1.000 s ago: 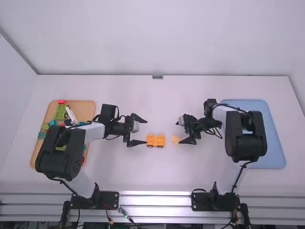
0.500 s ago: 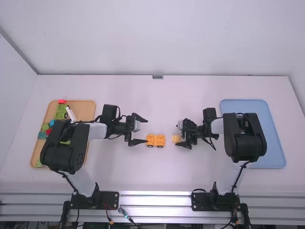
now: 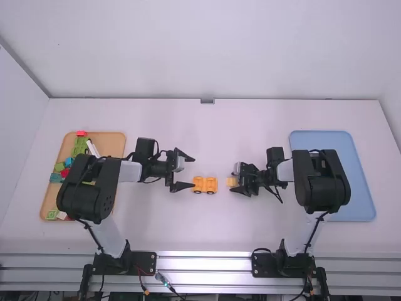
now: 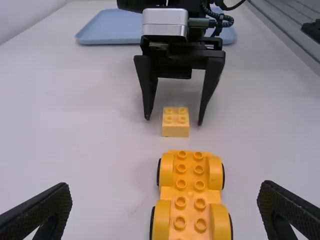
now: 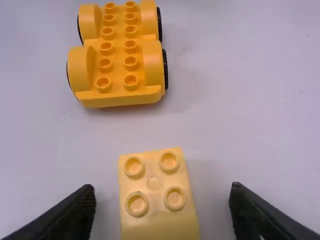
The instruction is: Assemble lego blocks to make yellow taxi
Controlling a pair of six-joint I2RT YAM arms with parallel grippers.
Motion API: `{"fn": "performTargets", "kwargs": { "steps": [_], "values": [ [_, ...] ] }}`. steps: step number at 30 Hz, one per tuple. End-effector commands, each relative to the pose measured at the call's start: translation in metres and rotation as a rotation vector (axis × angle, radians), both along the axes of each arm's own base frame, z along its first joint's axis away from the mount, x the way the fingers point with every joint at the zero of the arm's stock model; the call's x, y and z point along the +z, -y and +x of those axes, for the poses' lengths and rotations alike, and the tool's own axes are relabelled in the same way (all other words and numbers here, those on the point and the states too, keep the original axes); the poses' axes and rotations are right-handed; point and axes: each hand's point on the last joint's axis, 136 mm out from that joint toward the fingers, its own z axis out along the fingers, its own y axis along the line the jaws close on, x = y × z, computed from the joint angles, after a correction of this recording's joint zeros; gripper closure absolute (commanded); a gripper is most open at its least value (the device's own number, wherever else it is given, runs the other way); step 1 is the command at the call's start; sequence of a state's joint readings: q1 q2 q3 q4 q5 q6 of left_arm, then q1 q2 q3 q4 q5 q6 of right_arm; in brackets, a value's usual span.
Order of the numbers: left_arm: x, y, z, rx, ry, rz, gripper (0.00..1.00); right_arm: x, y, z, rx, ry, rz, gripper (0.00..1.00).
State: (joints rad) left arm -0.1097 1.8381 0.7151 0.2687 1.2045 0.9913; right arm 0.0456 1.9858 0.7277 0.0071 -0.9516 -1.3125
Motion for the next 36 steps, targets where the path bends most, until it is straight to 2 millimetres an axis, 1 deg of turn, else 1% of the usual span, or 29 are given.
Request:
{"fn": "performTargets", "kwargs": {
  "steps": [1, 3, 4, 5, 6, 8, 9, 10, 12, 14, 16, 17, 18, 20, 21, 22, 26, 27, 29, 30, 36],
  "values": [
    [-0.002, 0.004, -0.011, -0.038, -0.016, -0.021, 0.01, 0.008, -0.001, 0.0, 0.006, 0.018, 0.016, 0.41],
    [-0.004, 0.003, -0.013, -0.046, -0.008, -0.015, 0.01, 0.007, -0.001, 0.0, 0.005, 0.017, 0.012, 0.47],
    [-0.006, 0.003, -0.016, -0.054, 0.002, -0.009, 0.01, 0.007, -0.001, -0.001, 0.004, 0.015, 0.008, 0.54],
    [-0.007, 0.003, -0.018, -0.06, 0.006, -0.008, 0.01, 0.006, 0.0, 0.0, 0.003, 0.015, 0.005, 0.56],
    [-0.009, 0.003, -0.02, -0.066, 0.014, -0.005, 0.01, 0.005, 0.0, -0.001, 0.001, 0.012, -0.003, 0.64],
    [-0.01, 0.002, -0.022, -0.069, 0.021, -0.005, 0.01, 0.004, 0.001, -0.001, -0.002, 0.008, -0.01, 0.71],
    [-0.011, 0.002, -0.023, -0.07, 0.03, -0.008, 0.01, 0.004, 0.001, -0.001, -0.002, 0.007, -0.008, 0.78],
    [-0.012, 0.002, -0.024, -0.07, 0.036, -0.007, 0.01, 0.005, 0.001, -0.001, -0.002, 0.006, -0.006, 0.82],
    [-0.014, 0.003, -0.025, -0.071, 0.048, -0.007, 0.01, 0.006, 0.0, -0.001, 0.0, 0.008, 0.003, 0.88],
    [-0.017, 0.006, -0.024, -0.069, 0.039, -0.007, 0.01, 0.01, -0.003, -0.001, 0.006, 0.008, 0.029, 0.88],
    [-0.025, 0.008, -0.019, -0.048, 0.019, 0.014, 0.01, 0.019, -0.007, 0.001, 0.006, -0.004, 0.072, 0.88],
    [-0.03, 0.011, -0.016, -0.04, 0.002, 0.023, 0.01, 0.025, -0.008, 0.001, 0.005, -0.015, 0.088, 0.88],
    [-0.032, 0.012, -0.015, -0.042, -0.005, 0.023, 0.01, 0.028, -0.009, 0.001, 0.004, -0.02, 0.095, 0.88],
    [-0.038, 0.019, -0.015, -0.063, -0.018, 0.018, 0.01, 0.04, -0.011, 0.001, 0.013, -0.026, 0.118, 0.88],
    [-0.041, 0.022, -0.015, -0.072, -0.028, 0.022, 0.01, 0.045, -0.014, 0.001, 0.02, -0.032, 0.125, 0.86],
    [-0.044, 0.023, -0.014, -0.074, -0.033, 0.026, 0.01, 0.048, -0.015, 0.001, 0.025, -0.035, 0.124, 0.88],
    [-0.053, 0.029, -0.014, -0.085, -0.036, 0.047, 0.01, 0.06, -0.022, -0.003, 0.049, -0.04, 0.105, 0.86],
    [-0.057, 0.032, -0.014, -0.085, -0.028, 0.066, 0.01, 0.063, -0.027, -0.006, 0.068, -0.028, 0.094, 0.86],
    [-0.062, 0.035, -0.015, -0.085, -0.023, 0.085, 0.03, 0.065, -0.032, -0.007, 0.085, -0.014, 0.092, 0.86],
    [-0.068, 0.037, -0.015, -0.08, -0.02, 0.115, 0.07, 0.067, -0.037, -0.01, 0.104, -0.004, 0.089, 0.87],
    [-0.076, 0.041, -0.014, -0.084, -0.028, 0.138, 0.12, 0.064, -0.05, -0.016, 0.151, 0.012, 0.066, 0.87]
  ]
}}
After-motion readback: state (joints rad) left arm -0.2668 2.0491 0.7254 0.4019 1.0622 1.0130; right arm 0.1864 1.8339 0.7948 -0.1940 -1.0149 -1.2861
